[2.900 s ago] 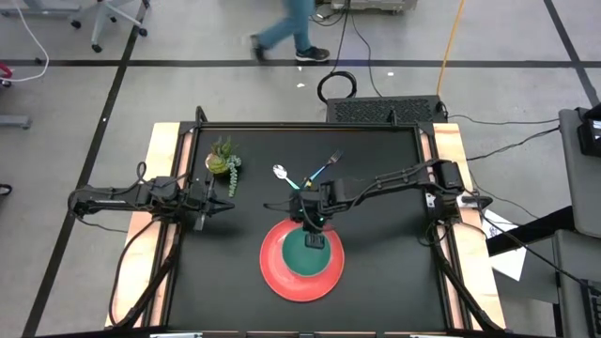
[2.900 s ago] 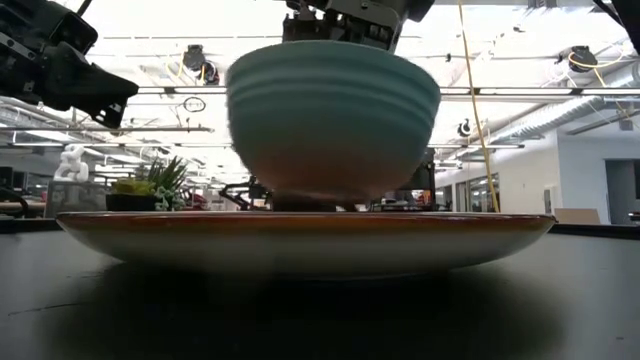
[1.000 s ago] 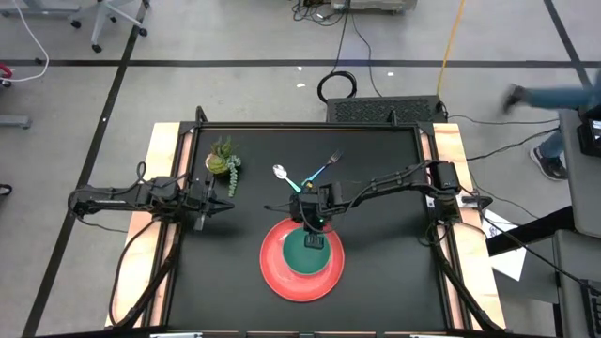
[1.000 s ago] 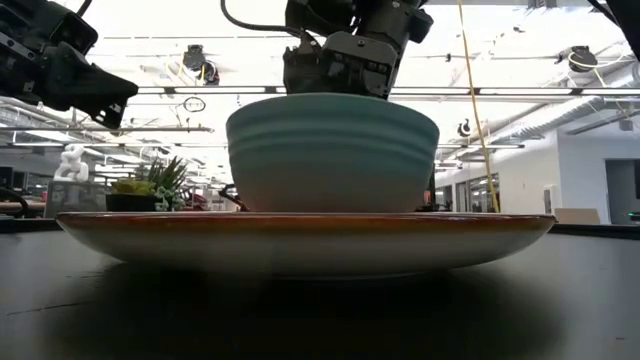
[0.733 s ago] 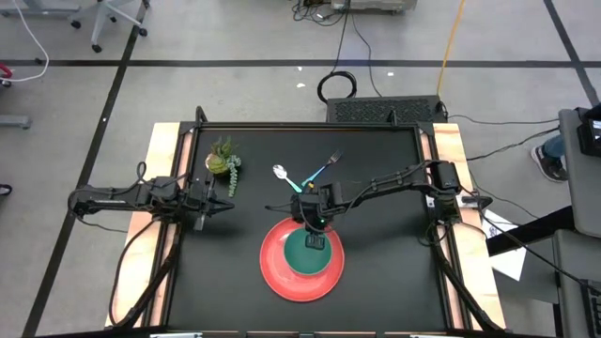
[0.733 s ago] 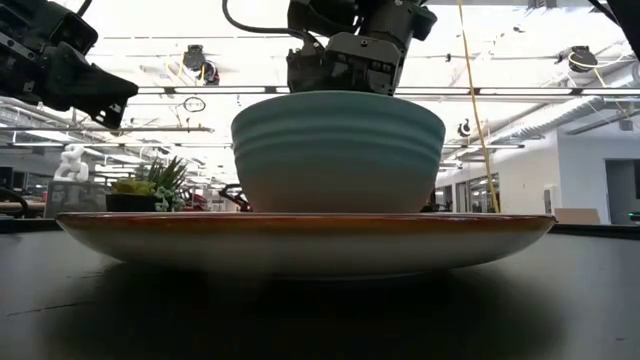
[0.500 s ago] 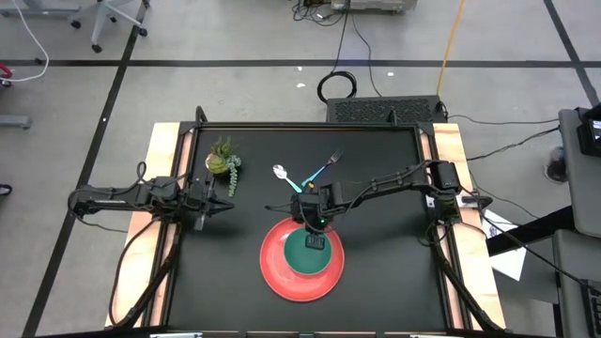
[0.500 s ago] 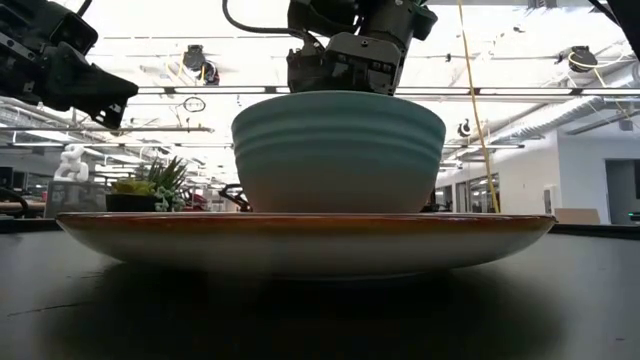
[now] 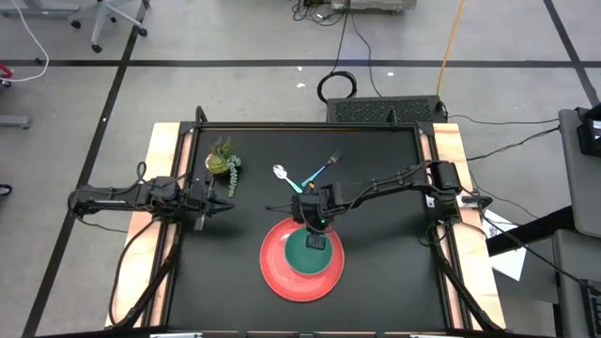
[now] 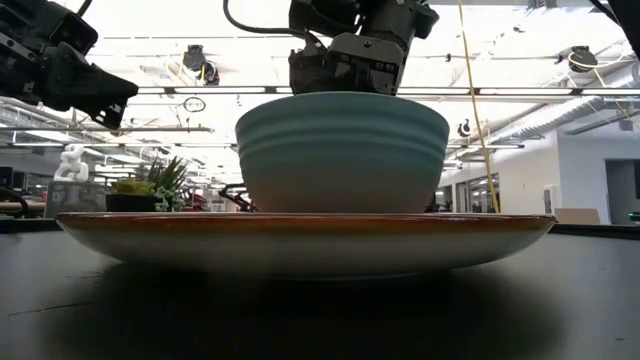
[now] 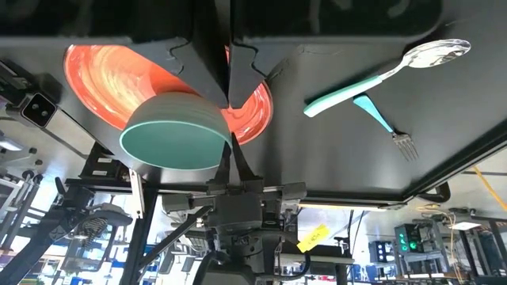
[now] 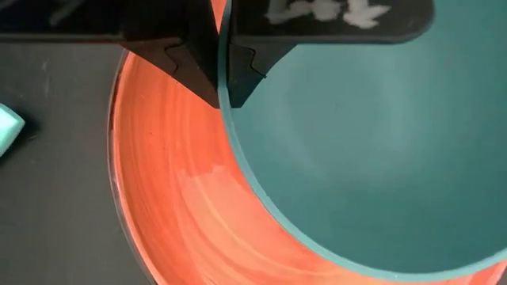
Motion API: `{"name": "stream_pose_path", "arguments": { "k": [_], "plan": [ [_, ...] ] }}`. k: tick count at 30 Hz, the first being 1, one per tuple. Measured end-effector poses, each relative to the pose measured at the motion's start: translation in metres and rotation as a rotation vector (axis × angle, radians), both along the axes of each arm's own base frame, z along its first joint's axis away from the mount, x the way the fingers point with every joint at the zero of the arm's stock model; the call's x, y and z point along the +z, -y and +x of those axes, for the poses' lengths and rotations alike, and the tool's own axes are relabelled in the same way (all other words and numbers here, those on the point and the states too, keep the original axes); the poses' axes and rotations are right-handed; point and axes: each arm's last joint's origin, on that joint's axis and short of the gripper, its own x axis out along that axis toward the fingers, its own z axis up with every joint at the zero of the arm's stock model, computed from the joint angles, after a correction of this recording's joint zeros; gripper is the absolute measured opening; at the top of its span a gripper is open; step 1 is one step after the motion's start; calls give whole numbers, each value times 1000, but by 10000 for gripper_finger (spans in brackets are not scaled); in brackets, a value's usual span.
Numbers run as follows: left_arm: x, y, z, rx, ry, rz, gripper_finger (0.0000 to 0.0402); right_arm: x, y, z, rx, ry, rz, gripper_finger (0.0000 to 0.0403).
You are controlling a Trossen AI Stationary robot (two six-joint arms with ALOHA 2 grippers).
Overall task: Set table place
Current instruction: Put the green bowl on the orange plate, then put the blue fork on the orange plate to the left of the green bowl
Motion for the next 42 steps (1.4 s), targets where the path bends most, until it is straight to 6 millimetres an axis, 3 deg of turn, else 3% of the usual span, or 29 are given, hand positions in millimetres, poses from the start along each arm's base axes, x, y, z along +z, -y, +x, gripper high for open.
{"name": "stream_pose_path", "arguments": {
  "k": [29,42],
  "plan": [
    [0,0,0,1,0,0,15,3,-25,0,100,52,-130,18],
    [0,0,0,1,-1,-6,15,2,-25,1,82,58,-125,116]
  ]
}}
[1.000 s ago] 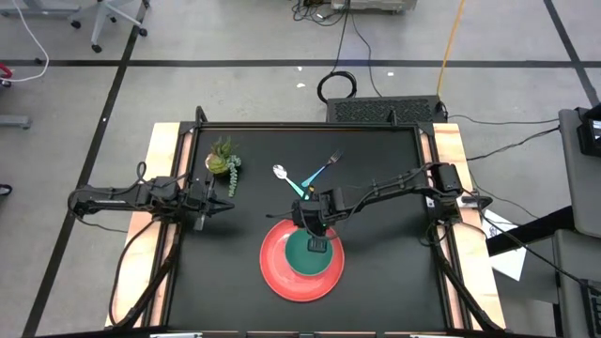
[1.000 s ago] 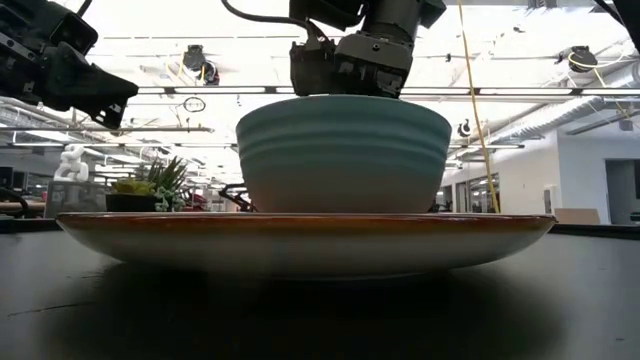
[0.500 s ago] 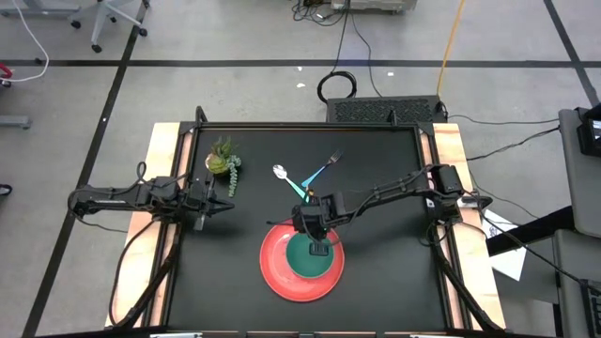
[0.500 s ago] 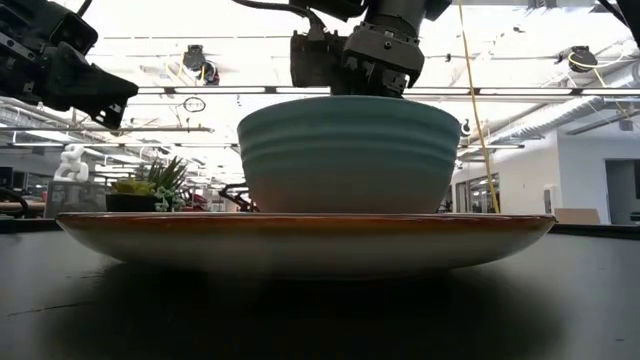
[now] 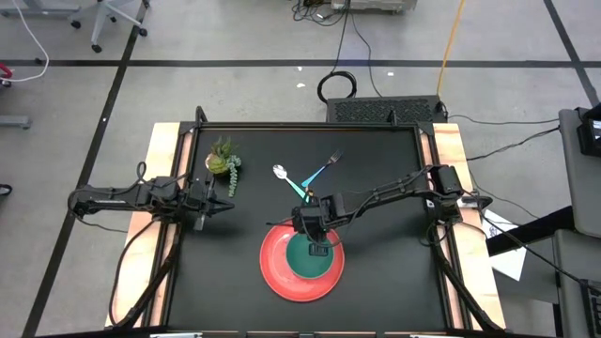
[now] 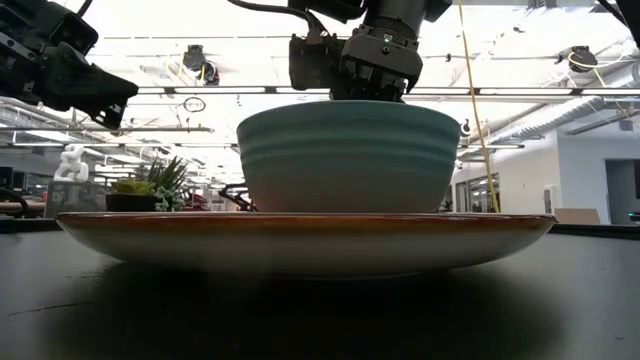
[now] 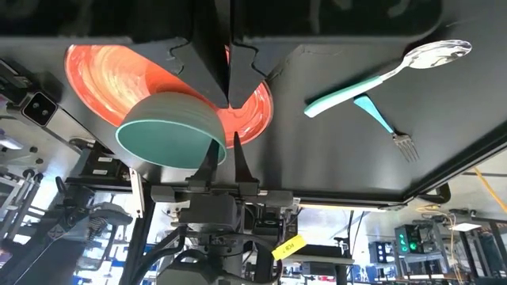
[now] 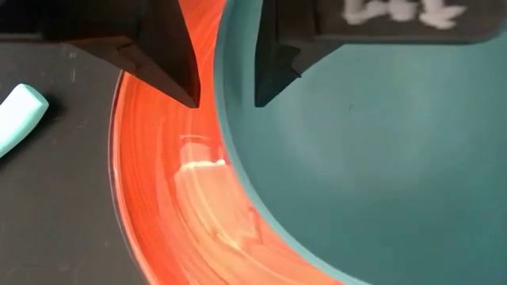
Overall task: Set table place
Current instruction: Put the blue fork on the orange plate to the left of the green bowl
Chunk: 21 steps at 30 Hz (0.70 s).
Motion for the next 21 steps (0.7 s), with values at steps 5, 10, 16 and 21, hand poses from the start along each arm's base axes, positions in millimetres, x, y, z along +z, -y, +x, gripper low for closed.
{"name": "stream_pose_path", "arguments": {
  "k": [5,10,16,21],
  "plan": [
    [0,0,0,0,0,-1,15,2,0,1,-1,23,5,125],
    [0,0,0,1,0,-3,15,21,0,-3,7,73,10,125],
    [0,0,0,0,-1,-3,15,56,3,-14,49,179,4,125],
    [-1,0,0,1,-6,-2,15,87,5,-28,94,267,-11,103]
  ]
}}
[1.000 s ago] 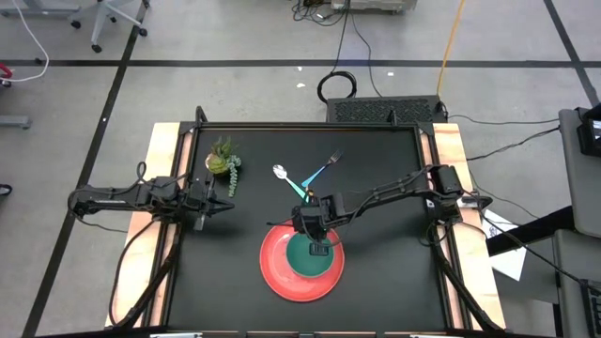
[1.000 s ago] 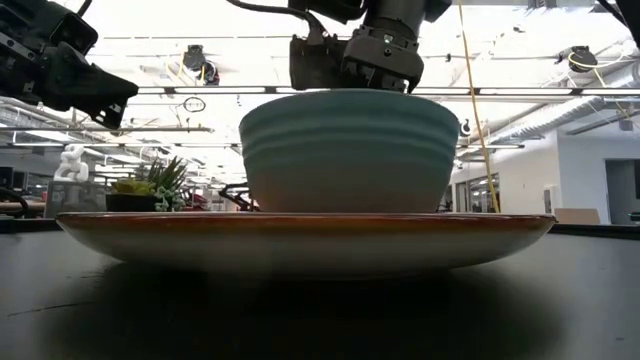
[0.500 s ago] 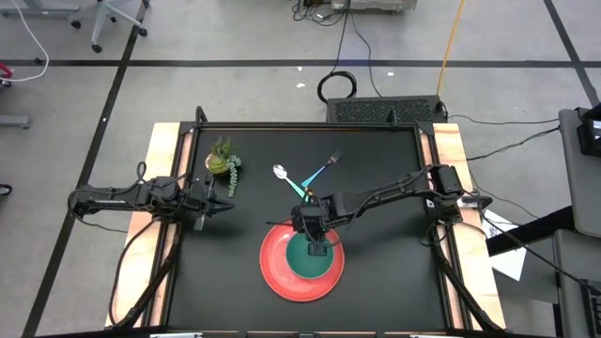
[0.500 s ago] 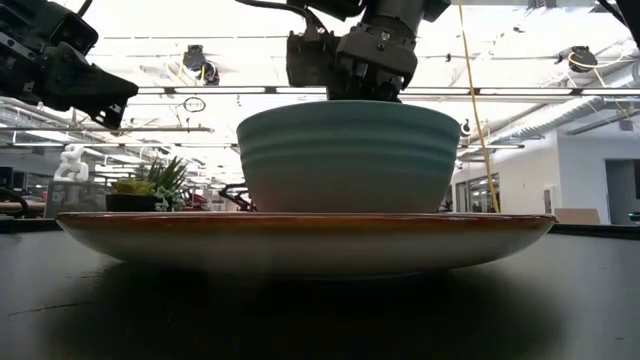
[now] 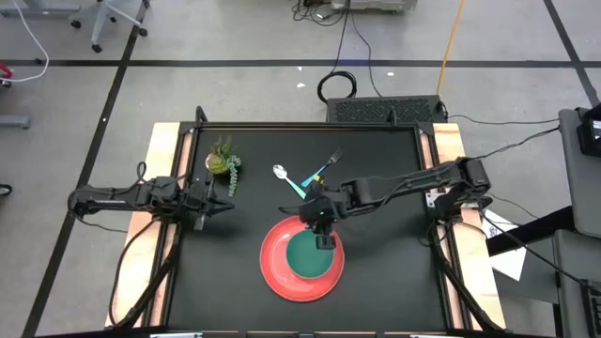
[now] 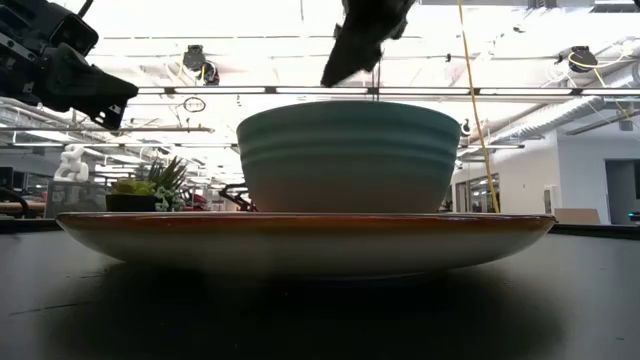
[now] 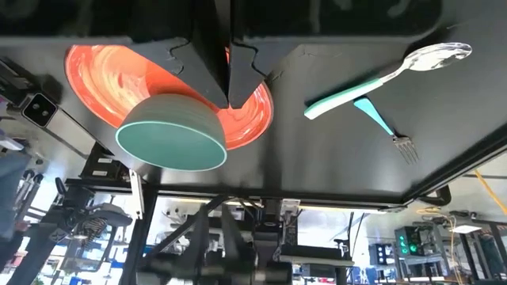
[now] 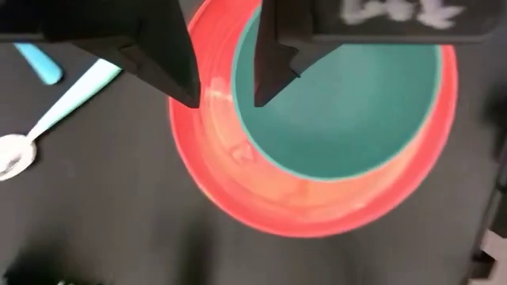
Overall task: Set table place
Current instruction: Put the blue fork on the orange plate to the left of the green bowl
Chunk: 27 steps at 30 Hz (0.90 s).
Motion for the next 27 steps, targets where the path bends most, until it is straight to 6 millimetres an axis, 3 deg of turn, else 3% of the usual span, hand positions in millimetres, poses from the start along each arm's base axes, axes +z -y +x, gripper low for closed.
{"name": "stream_pose_path", "arguments": {
  "k": [6,21,27],
  "plan": [
    [0,0,0,-1,1,7,15,35,2,-19,72,113,-45,11],
    [-2,0,0,0,-20,12,15,66,-2,-35,179,271,-121,0],
    [-2,0,0,0,-21,12,15,85,10,-49,154,325,-150,0]
  ]
}}
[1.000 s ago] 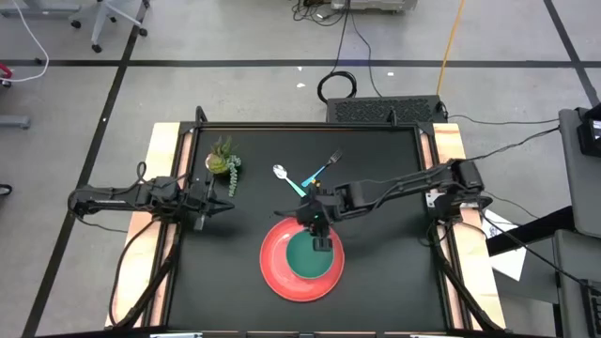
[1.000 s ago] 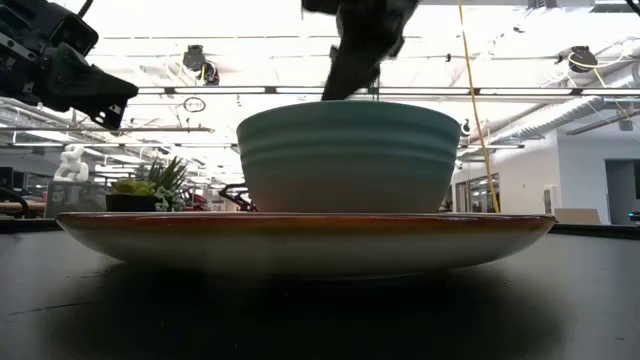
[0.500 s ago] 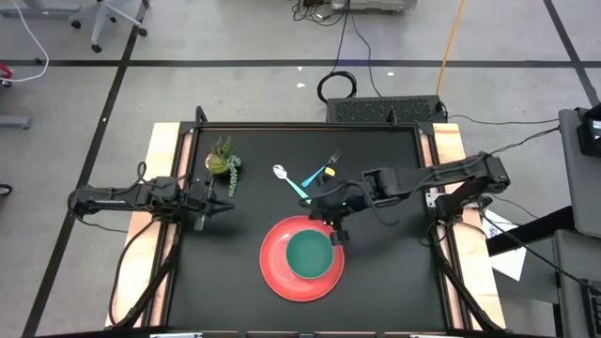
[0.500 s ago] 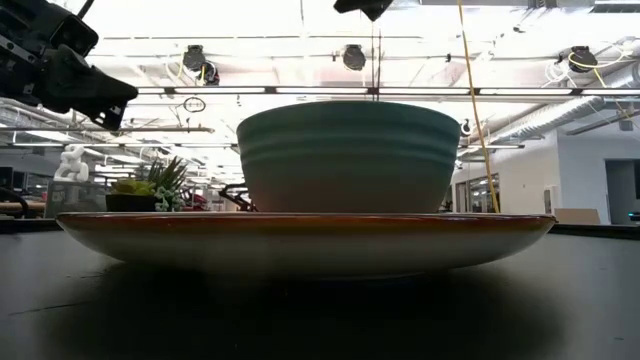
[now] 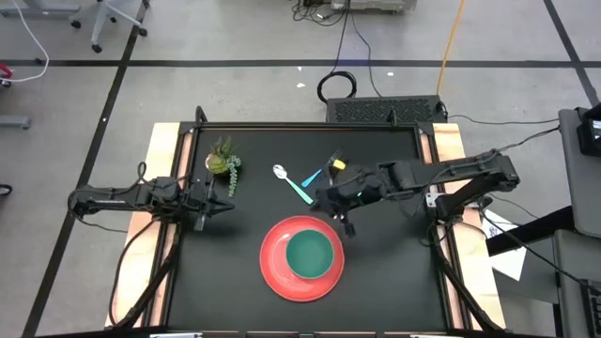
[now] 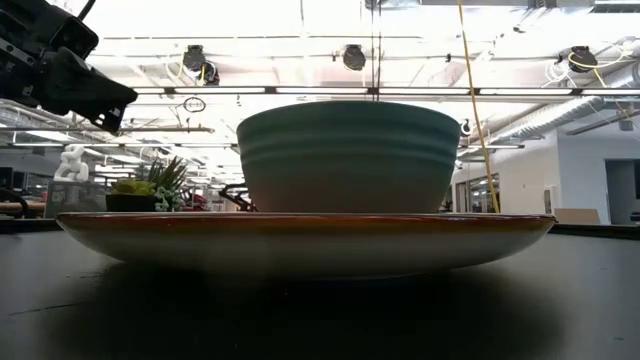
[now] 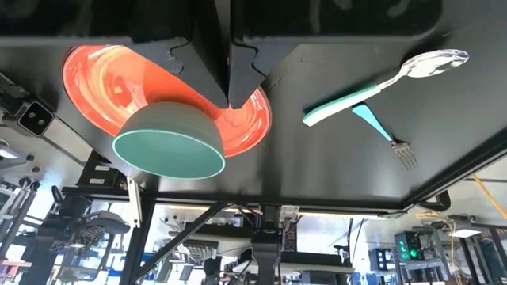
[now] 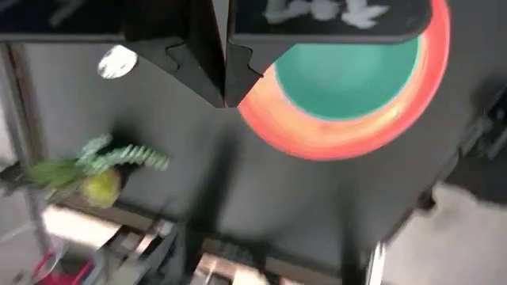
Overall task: Set table place
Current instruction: Put the blue fork on the orange plate to the left of the green bowl
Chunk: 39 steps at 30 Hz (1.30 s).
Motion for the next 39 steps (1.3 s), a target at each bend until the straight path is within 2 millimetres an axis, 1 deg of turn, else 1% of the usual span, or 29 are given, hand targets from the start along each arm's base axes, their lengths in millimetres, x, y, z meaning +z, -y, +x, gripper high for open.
{"name": "stream_pose_path", "arguments": {
  "k": [6,10,11,14,18,20,23,26,28,30,36,39],
  "plan": [
    [0,0,0,0,1,0,15,29,20,-27,-28,89,-28,0],
    [0,0,0,0,1,0,15,47,34,-52,-63,148,-39,0],
    [0,0,0,0,0,0,15,49,37,-58,-72,164,-42,0],
    [0,0,0,0,1,0,15,45,43,-79,-93,171,-46,0],
    [0,0,0,0,1,3,15,27,50,-109,-146,217,-5,0],
    [0,0,0,0,1,3,15,13,49,-120,-156,260,40,0],
    [0,0,0,-1,3,10,15,-11,46,-132,-130,341,161,0],
    [0,0,0,-1,2,10,15,-37,41,-139,-119,394,257,0],
    [0,0,0,-1,3,10,15,-55,37,-141,-105,392,277,0],
    [0,0,0,-1,3,10,15,-69,33,-143,-81,388,284,0],
    [0,0,0,-3,4,21,15,-93,19,-149,29,396,230,0],
    [0,0,0,-2,3,21,15,-100,16,-154,61,514,251,0]
  ]
}}
